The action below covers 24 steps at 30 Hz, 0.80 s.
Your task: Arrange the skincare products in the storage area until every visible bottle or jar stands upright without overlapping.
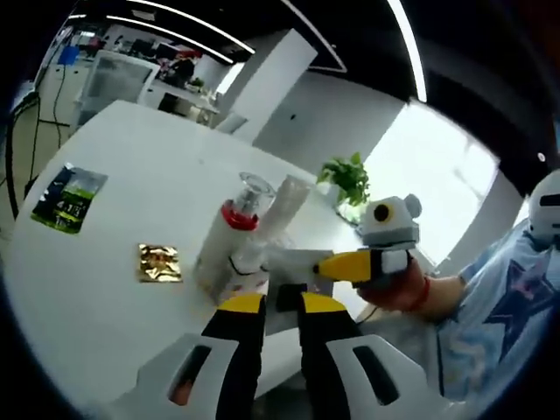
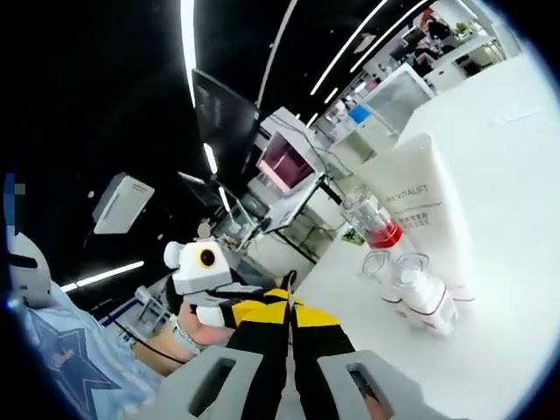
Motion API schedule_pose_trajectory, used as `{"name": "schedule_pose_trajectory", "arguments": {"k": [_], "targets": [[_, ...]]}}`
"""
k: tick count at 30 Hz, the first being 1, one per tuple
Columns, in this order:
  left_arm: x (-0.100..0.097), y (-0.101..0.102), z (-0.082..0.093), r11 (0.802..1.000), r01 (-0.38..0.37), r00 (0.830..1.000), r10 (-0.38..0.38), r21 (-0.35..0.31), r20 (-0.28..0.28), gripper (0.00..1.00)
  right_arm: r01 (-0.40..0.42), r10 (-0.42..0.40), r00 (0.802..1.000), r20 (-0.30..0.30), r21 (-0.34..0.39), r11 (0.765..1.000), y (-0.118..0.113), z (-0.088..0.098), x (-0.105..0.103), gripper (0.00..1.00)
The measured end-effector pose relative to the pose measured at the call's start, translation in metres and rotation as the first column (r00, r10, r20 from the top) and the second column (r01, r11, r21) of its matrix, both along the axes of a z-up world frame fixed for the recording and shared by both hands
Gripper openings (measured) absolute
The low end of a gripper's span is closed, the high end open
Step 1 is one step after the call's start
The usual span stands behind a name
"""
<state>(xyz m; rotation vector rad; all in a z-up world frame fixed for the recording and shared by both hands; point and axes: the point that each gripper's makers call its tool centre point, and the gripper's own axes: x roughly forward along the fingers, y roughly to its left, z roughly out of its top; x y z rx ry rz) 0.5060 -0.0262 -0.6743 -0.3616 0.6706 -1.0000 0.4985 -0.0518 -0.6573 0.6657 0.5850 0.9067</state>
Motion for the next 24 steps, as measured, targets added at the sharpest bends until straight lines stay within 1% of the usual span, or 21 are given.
{"name": "schedule_pose_trajectory", "arguments": {"k": [5, 8, 9, 11, 13, 17, 19, 22, 24], "targets": [[-0.001, 0.0, -0.002, 1.0, 0.001, 1.0, -0.001, 0.006, -0.01, 0.09, -0.001, 0.001, 1.0, 0.0, -0.003, 1.0, 0.001, -0.001, 0.001, 0.0], [-0.003, 0.001, -0.006, 0.999, 0.008, 1.0, -0.007, 0.034, -0.028, 0.02, 0.018, -0.018, 1.0, 0.018, -0.026, 1.0, -0.002, -0.003, 0.004, 0.0], [-0.003, 0.001, -0.006, 0.999, 0.008, 1.0, -0.007, 0.04, -0.023, 0.02, 0.022, -0.021, 1.0, 0.023, -0.035, 0.999, -0.002, -0.004, 0.004, 0.0], [-0.003, 0.002, -0.006, 0.998, 0.008, 1.0, -0.009, 0.058, 0.009, 0.01, 0.03, -0.029, 0.999, 0.03, -0.043, 0.999, -0.002, -0.005, 0.005, 0.0], [-0.002, 0.003, -0.005, 0.997, 0.006, 1.0, -0.008, 0.072, 0.029, 0.01, 0.035, -0.033, 0.999, 0.037, -0.052, 0.998, -0.002, -0.005, 0.006, 0.0], [-0.002, 0.006, -0.007, 0.996, 0.0, 1.0, -0.002, 0.092, 0.018, 0.0, 0.042, -0.039, 0.998, 0.039, -0.073, 0.996, 0.0, -0.009, 0.006, 0.0], [-0.001, 0.008, -0.006, 0.995, -0.008, 1.0, 0.007, 0.096, 0.021, 0.0, 0.057, -0.048, 0.996, 0.074, -0.126, 0.99, -0.002, -0.014, 0.009, 0.0], [0.002, 0.013, -0.004, 0.995, -0.029, 0.999, 0.028, 0.1, 0.016, 0.0, 0.058, -0.031, 0.99, 0.136, -0.194, 0.979, -0.001, -0.017, 0.009, 0.0], [0.005, 0.017, 0.0, 0.995, -0.044, 0.999, 0.043, 0.09, 0.008, 0.0, 0.09, -0.045, 0.982, 0.181, -0.25, 0.964, -0.005, -0.02, 0.012, 0.0]]}}
